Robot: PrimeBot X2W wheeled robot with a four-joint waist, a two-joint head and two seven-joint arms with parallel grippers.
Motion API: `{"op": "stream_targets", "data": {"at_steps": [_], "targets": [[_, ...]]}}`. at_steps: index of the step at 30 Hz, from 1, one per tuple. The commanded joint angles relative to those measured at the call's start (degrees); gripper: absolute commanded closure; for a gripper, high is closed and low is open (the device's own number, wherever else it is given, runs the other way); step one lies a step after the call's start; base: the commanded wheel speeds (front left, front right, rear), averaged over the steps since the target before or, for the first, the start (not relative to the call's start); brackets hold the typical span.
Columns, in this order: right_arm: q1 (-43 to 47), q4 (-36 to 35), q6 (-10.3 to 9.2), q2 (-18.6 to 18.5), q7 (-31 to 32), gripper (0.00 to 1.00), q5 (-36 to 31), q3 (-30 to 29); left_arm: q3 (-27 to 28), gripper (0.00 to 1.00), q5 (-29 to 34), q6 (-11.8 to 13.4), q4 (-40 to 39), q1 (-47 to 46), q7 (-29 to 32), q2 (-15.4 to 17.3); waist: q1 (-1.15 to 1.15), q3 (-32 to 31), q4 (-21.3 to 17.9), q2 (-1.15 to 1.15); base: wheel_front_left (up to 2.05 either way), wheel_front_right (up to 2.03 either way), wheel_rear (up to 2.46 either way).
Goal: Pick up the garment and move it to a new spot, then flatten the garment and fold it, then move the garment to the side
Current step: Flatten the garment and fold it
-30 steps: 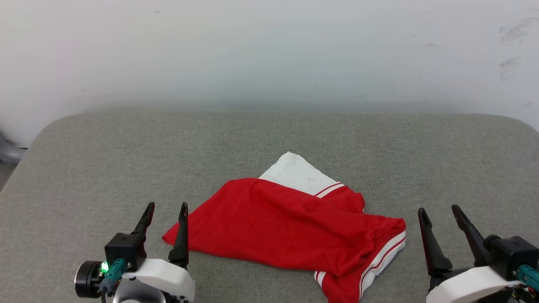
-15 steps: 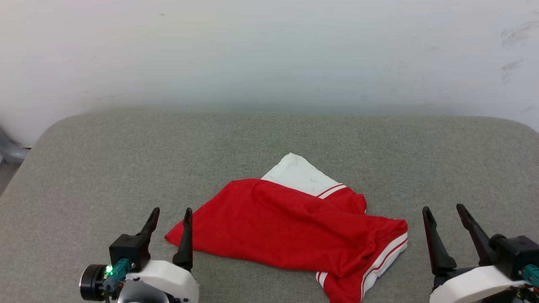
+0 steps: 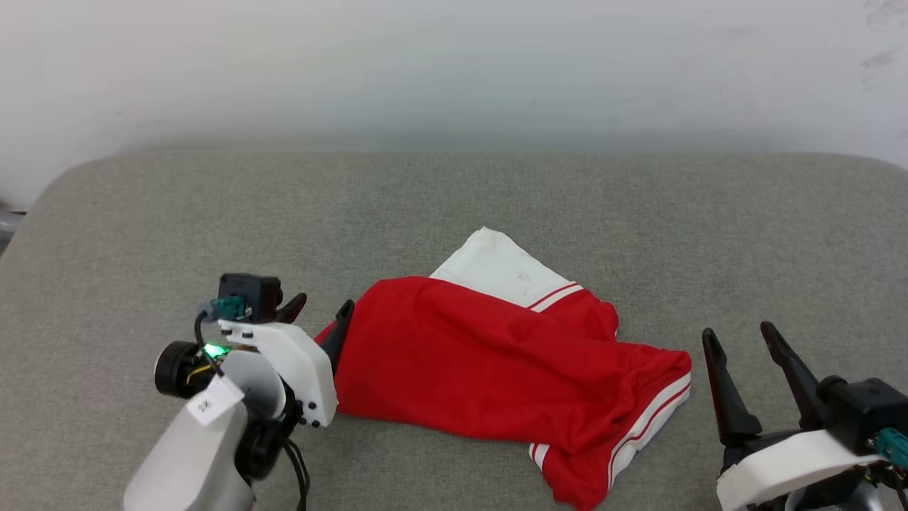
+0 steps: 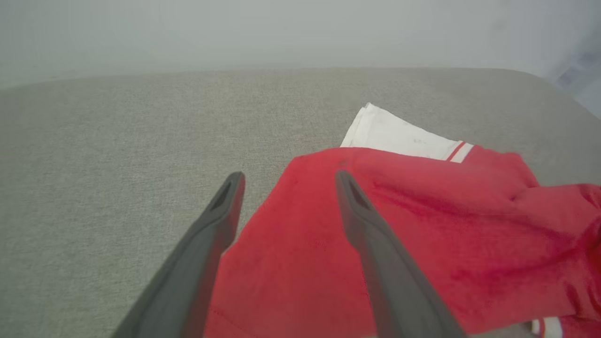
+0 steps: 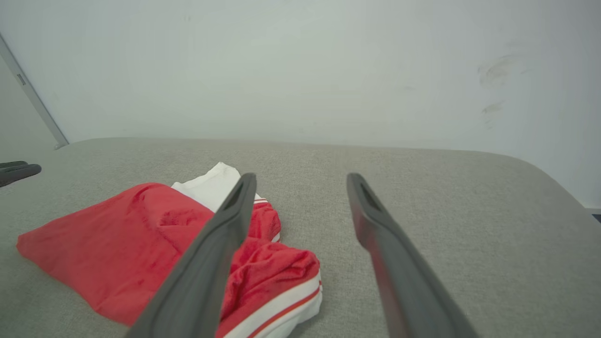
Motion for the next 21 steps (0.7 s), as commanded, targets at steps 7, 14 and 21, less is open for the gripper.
{"op": "stream_targets", "data": {"at_steps": [7, 14, 21], "targets": [[-2.9, 0.3, -0.04, 0.1, -0.4, 0.0, 0.4, 0.5, -2.7, 0.0, -1.0, -3.4, 9.8, -8.6, 12.1, 2.0, -0.01, 5.5, -2.5, 0.0, 0.0, 0.0, 0.0], [-4.8, 1.9, -0.04, 0.1, -1.7, 0.0, 1.0, 0.8, -5.9, 0.0, -2.7, -4.8, 18.1, -11.2, 25.8, 3.0, -0.01, 8.1, -4.0, 0.0, 0.0, 0.0, 0.0], [-5.2, 3.7, -0.04, 0.1, -2.3, 0.0, 1.8, 0.2, -6.4, 1.0, -6.3, -5.6, 20.5, -8.1, 30.7, 1.4, -0.01, 8.3, -4.1, 0.0, 0.0, 0.0, 0.0]]}}
